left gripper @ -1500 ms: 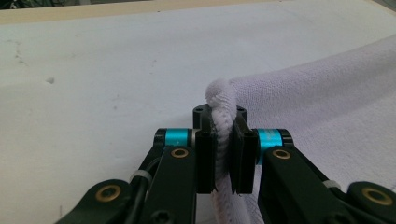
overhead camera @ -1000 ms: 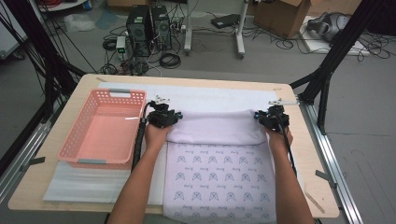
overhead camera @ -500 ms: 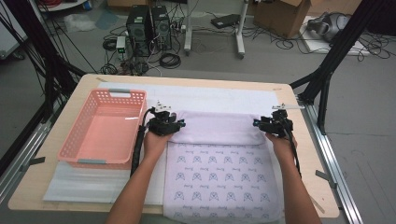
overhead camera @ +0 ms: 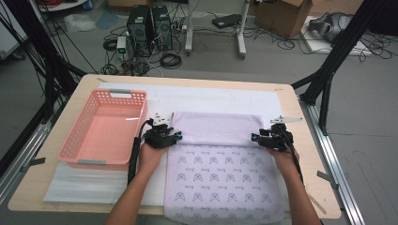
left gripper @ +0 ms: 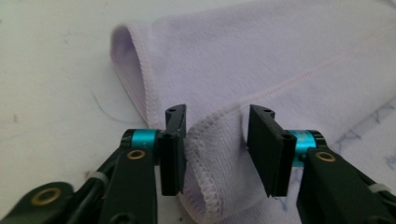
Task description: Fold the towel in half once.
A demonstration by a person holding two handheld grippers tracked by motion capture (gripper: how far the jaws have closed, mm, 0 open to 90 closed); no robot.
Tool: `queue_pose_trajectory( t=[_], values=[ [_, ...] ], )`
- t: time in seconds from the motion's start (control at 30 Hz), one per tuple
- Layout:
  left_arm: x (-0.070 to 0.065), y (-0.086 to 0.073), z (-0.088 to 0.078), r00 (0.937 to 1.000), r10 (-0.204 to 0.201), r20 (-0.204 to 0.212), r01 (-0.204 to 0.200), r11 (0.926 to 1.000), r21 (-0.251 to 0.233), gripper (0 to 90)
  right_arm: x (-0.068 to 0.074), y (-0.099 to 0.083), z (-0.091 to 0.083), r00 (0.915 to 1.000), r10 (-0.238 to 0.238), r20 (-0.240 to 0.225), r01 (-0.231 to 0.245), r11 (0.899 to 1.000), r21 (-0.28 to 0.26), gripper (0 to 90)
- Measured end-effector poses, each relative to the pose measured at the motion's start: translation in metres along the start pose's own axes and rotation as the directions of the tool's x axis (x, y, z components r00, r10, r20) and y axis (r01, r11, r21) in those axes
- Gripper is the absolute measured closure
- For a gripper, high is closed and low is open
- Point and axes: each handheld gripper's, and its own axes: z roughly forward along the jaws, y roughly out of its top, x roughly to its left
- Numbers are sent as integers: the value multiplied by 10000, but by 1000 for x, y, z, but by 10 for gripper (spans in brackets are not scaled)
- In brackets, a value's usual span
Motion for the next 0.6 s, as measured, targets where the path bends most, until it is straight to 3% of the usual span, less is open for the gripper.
queue_pose_trajectory(
  t=[0.07,0.23,0.37,0.6],
  values=[
    [0,-3,-1,10000,7,93,-8,10000,85,628,0,-4,-1,10000,-62,-38,62,10000,61,534],
    [-9,0,-6,9983,580,72,-580,9983,-35,794,-1,-10,-4,9997,-217,77,216,9995,244,820],
    [-14,0,-14,9972,739,126,-733,9964,-426,839,-1,-14,-9,9996,-286,41,286,9996,30,846],
    [-24,-13,-29,9959,759,500,-719,9944,-774,844,0,-27,-26,9996,-296,19,297,9988,-395,846]
  ],
)
